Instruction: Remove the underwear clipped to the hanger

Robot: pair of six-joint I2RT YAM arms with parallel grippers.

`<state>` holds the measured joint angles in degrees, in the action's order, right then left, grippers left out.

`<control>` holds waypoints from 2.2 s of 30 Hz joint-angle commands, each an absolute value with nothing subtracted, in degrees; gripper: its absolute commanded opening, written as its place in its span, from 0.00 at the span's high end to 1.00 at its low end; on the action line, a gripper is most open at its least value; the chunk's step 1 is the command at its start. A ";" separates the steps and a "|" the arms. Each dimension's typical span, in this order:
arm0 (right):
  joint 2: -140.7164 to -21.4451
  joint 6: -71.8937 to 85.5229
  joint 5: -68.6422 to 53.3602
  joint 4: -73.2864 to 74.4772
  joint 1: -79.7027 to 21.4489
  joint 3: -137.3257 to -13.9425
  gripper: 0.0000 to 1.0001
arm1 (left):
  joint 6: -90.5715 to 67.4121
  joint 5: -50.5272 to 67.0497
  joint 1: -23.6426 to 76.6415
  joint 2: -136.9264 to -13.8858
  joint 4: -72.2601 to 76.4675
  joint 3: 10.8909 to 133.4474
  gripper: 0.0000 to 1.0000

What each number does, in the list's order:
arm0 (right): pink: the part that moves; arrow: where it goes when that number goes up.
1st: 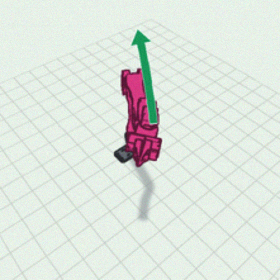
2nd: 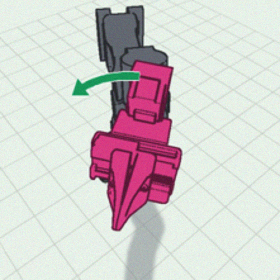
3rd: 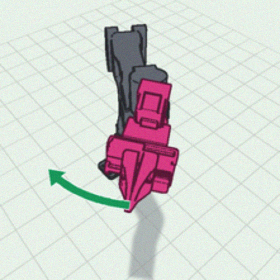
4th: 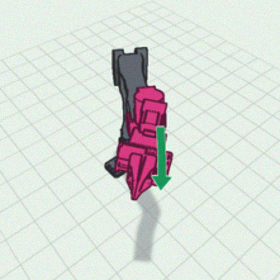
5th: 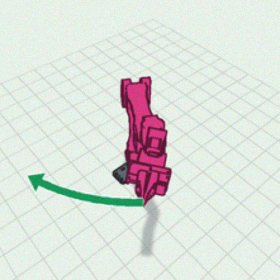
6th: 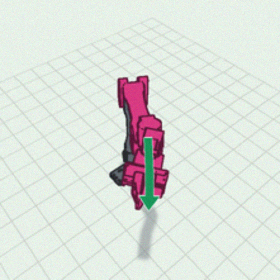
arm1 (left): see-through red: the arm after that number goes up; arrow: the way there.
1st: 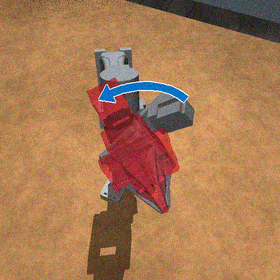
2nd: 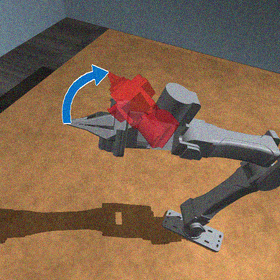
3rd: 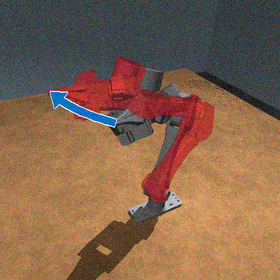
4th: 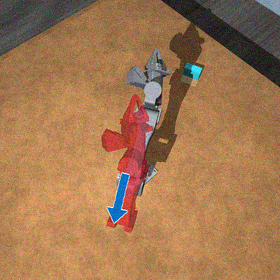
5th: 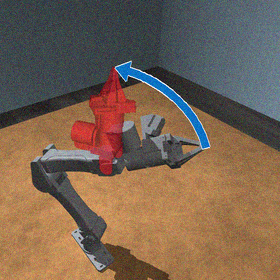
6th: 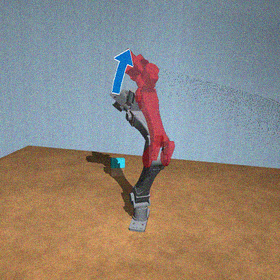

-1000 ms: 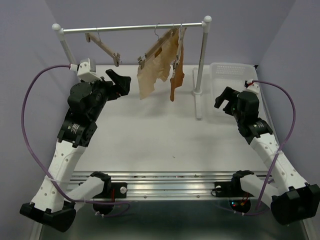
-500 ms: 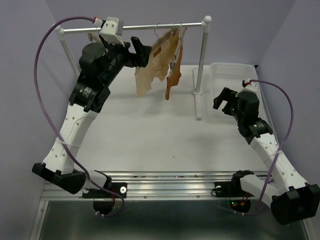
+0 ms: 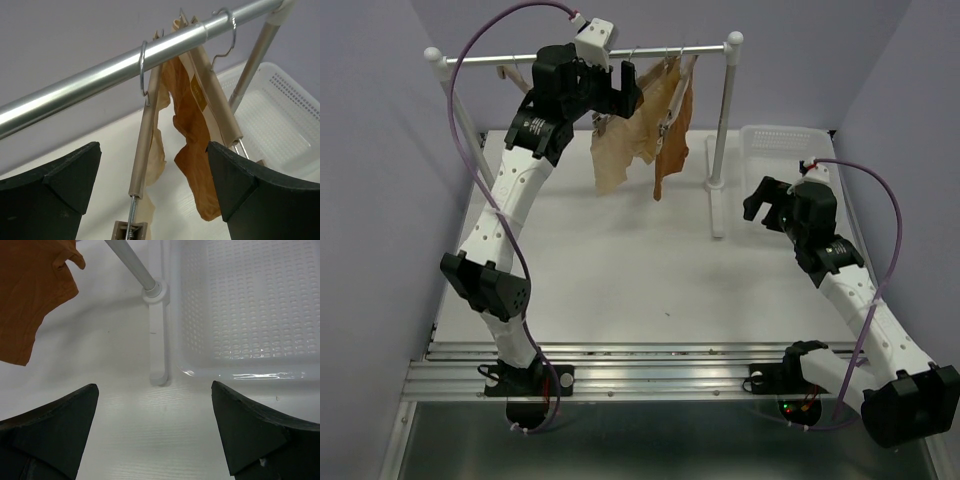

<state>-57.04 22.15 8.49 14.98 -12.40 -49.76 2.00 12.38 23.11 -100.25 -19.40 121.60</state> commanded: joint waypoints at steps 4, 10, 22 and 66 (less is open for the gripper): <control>-57.39 20.74 8.17 14.06 -12.30 -50.71 0.00 | 5.27 15.38 21.98 -101.77 -18.54 125.24 0.01; -57.22 20.57 9.93 14.33 -12.30 -50.80 0.00 | 6.06 16.61 21.18 -103.97 -18.19 124.45 0.01; -57.04 20.21 11.78 14.33 -12.30 -50.36 0.00 | 6.06 11.69 21.09 -106.79 -16.61 125.42 0.01; -55.20 19.42 16.17 14.33 -12.30 -50.36 0.00 | 12.22 16.35 21.18 -103.45 -10.73 124.98 1.00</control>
